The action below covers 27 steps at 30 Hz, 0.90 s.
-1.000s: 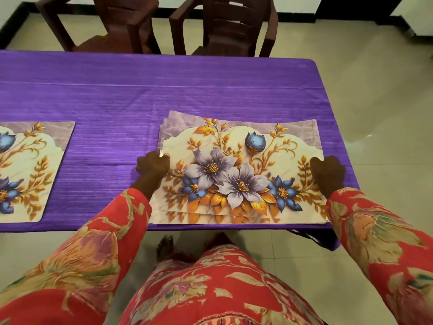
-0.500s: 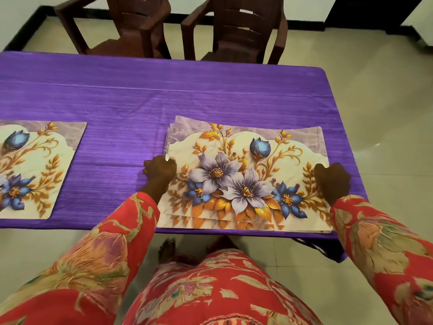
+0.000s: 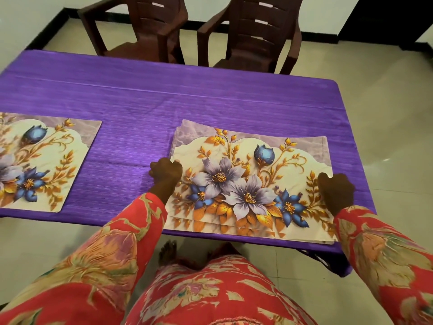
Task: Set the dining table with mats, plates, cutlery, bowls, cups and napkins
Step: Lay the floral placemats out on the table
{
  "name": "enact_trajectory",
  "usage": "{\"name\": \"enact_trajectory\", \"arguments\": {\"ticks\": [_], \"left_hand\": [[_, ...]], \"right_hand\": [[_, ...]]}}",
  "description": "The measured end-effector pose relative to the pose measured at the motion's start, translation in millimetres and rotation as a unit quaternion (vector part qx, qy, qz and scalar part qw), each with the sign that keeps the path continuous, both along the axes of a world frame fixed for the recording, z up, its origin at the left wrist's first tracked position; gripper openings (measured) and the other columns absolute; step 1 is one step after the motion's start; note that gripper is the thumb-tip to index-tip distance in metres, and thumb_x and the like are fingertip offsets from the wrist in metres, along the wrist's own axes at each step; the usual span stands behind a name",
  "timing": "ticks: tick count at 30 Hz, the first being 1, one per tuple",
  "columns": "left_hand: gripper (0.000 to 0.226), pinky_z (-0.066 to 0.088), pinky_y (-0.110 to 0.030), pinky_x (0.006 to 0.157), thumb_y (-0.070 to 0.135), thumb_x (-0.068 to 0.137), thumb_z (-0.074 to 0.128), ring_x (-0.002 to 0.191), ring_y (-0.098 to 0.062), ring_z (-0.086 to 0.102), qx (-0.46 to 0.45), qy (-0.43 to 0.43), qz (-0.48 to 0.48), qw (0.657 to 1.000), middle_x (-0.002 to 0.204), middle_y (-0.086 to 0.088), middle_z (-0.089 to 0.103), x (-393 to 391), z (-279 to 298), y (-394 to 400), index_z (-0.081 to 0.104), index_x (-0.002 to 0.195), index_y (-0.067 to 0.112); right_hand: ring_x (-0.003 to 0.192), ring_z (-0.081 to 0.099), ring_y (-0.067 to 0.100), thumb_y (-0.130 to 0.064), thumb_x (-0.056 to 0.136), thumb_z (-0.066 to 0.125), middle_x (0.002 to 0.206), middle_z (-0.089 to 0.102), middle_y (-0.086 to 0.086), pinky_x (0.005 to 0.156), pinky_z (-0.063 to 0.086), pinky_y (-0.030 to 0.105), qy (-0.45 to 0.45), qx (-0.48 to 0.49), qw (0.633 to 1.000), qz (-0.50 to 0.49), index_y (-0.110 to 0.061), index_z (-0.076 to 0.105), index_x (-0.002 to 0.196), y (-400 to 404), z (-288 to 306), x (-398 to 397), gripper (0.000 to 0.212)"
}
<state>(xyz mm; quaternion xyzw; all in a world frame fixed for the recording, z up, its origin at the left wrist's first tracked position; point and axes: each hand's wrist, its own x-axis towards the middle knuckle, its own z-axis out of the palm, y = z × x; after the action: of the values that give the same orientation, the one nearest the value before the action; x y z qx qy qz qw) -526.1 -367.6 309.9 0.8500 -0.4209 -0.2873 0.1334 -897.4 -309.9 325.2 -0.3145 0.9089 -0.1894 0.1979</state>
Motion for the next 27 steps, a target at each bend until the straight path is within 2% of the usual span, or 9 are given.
{"name": "enact_trajectory", "arguments": {"ticks": [5, 9, 13, 20, 23, 27], "left_hand": [[0.040, 0.033, -0.039, 0.101, 0.025, 0.094, 0.045, 0.127, -0.038, 0.037, 0.005, 0.008, 0.024, 1.000, 0.133, -0.024, 0.046, 4.9, 1.0, -2.1, 0.055, 0.123, 0.000], [0.039, 0.033, -0.038, 0.101, 0.025, 0.094, 0.046, 0.128, -0.036, 0.036, 0.006, 0.009, 0.027, 1.000, 0.133, -0.024, 0.046, 5.3, 1.3, -1.8, 0.055, 0.123, 0.000], [0.040, 0.033, -0.039, 0.100, 0.025, 0.096, 0.045, 0.128, -0.037, 0.035, 0.010, 0.008, 0.031, 0.999, 0.135, -0.024, 0.043, 4.3, 2.0, -1.5, 0.053, 0.124, -0.001], [0.041, 0.031, -0.038, 0.099, 0.026, 0.095, 0.044, 0.128, -0.036, 0.032, 0.016, 0.005, 0.040, 0.999, 0.136, -0.023, 0.042, 3.6, 5.4, -2.1, 0.052, 0.124, -0.002], [0.039, 0.032, -0.037, 0.100, 0.023, 0.094, 0.045, 0.126, -0.039, 0.037, -0.013, 0.003, 0.028, 1.000, 0.133, -0.027, 0.046, 5.1, 10.0, -0.6, 0.053, 0.120, -0.006], [0.035, 0.039, -0.038, 0.093, 0.020, 0.095, 0.046, 0.121, -0.041, 0.046, -0.058, 0.063, 0.028, 0.996, 0.129, -0.025, 0.052, 12.8, 21.3, -0.1, 0.053, 0.118, -0.005]], "right_hand": [[0.097, 0.057, 0.040, -0.034, 0.091, 0.048, 0.106, 0.060, 0.023, 0.074, 0.037, 0.036, 0.004, 0.003, 1.000, 0.000, 0.005, 0.055, 0.104, -6.0, 1.1, 5.9, 0.042], [0.090, 0.056, 0.037, -0.035, 0.091, 0.047, 0.101, 0.060, 0.022, 0.073, 0.038, 0.036, 0.008, 0.013, 1.000, 0.001, 0.005, 0.056, 0.103, -8.3, 0.4, 6.9, 0.043], [0.100, 0.056, 0.042, -0.034, 0.092, 0.047, 0.107, 0.060, 0.026, 0.076, 0.039, 0.038, 0.011, 0.019, 1.000, 0.001, 0.007, 0.055, 0.106, -9.1, 2.2, 8.1, 0.044], [0.107, 0.054, 0.044, -0.037, 0.092, 0.047, 0.114, 0.058, 0.027, 0.086, 0.042, 0.043, 0.038, 0.007, 0.999, -0.017, 0.006, 0.054, 0.109, -9.2, 6.7, 13.7, 0.047], [0.108, 0.053, 0.044, -0.040, 0.091, 0.044, 0.116, 0.057, 0.027, 0.091, 0.041, 0.045, 0.061, -0.006, 0.998, -0.028, 0.005, 0.054, 0.111, -15.2, 12.1, 18.7, 0.050], [0.110, 0.051, 0.044, -0.039, 0.093, 0.042, 0.118, 0.055, 0.029, 0.091, 0.040, 0.044, 0.048, -0.027, 0.998, -0.015, 0.006, 0.052, 0.113, -29.7, 20.0, 24.9, 0.050]]}}
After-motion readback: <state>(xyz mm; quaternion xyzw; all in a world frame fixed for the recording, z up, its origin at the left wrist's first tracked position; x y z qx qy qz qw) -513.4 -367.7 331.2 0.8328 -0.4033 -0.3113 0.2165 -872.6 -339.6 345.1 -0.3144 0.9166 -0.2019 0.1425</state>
